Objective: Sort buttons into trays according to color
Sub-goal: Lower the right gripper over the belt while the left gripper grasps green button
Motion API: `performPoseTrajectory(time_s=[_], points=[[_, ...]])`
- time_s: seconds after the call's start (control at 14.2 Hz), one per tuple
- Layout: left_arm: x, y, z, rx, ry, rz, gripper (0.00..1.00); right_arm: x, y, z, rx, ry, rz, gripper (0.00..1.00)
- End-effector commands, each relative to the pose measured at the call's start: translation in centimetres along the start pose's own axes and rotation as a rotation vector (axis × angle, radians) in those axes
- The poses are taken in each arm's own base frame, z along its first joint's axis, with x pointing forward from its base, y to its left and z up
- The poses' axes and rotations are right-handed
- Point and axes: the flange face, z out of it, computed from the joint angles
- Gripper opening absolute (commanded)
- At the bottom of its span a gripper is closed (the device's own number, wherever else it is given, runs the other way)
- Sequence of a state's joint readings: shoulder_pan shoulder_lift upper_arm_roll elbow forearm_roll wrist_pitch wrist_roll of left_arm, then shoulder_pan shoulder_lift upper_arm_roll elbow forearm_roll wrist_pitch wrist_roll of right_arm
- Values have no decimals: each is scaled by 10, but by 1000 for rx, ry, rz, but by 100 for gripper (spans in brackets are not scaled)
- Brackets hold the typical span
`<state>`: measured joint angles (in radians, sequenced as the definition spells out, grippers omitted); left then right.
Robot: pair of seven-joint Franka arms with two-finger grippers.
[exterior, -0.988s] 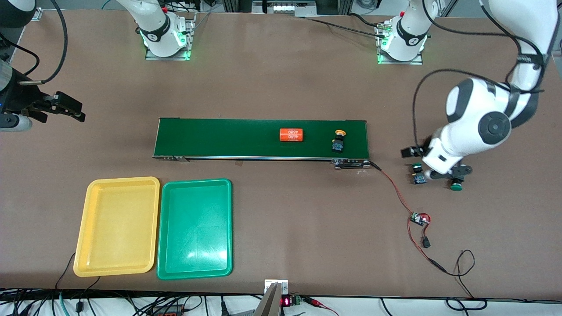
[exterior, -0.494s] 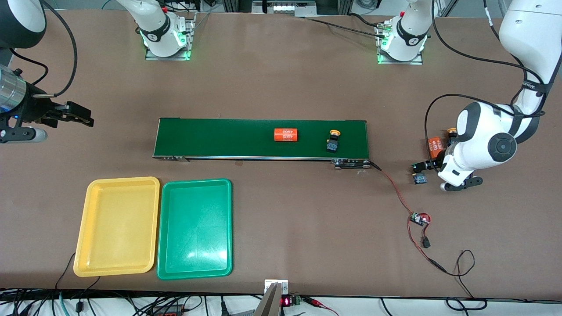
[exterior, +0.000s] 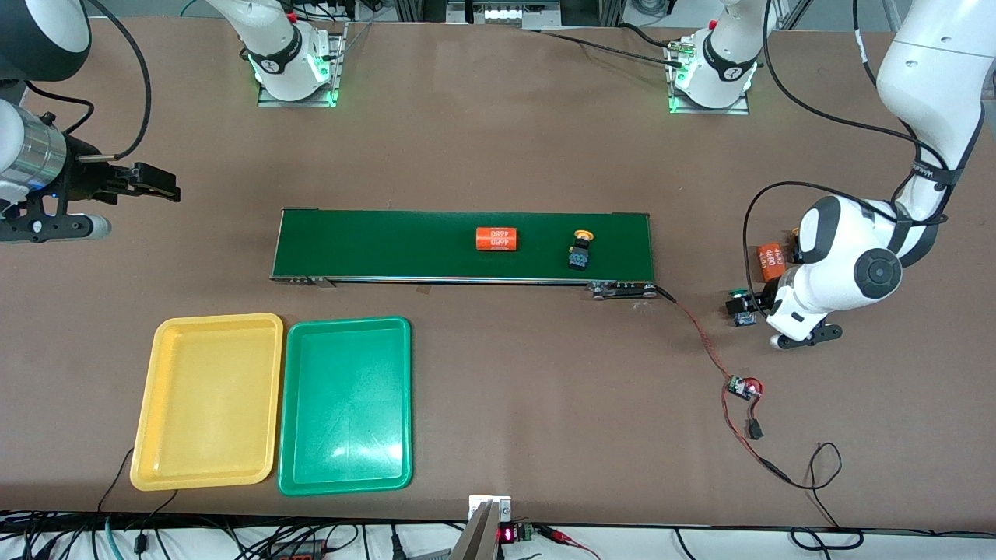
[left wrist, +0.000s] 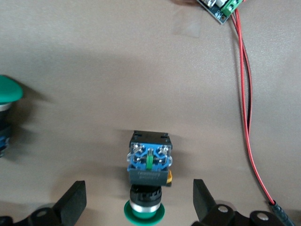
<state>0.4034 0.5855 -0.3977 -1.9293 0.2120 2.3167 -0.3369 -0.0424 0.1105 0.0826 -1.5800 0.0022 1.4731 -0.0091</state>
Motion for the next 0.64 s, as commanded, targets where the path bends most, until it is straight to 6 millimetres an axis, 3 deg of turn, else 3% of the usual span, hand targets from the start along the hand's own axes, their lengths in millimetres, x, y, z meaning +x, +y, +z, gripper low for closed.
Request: performPoseTrajectory(time_s=[0.0,0.07,0.14,0.28,0.35,0.49,0.56], points=[[9,7,8,-2,1,23,100,-7,-4,5,11,-25,-21,100],[9,7,10,-1,-3,26,100,-10,-5,3,10,-20,-42,100],[9,7,12,-1,-6,30,90,-21,-6,6,7,-16,-47,100],[8,10,12,-1,-8,61,47,-50,-14,18,-3,28,-46,100],[8,10,12,-1,-8,89,32,-62,-22,25,-9,38,-44,100],[9,8,7,1,0,120,13,-86,-48,40,-23,73,48,100],[9,10,0,5,9,124,9,-101,-70,56,-28,109,54,100]])
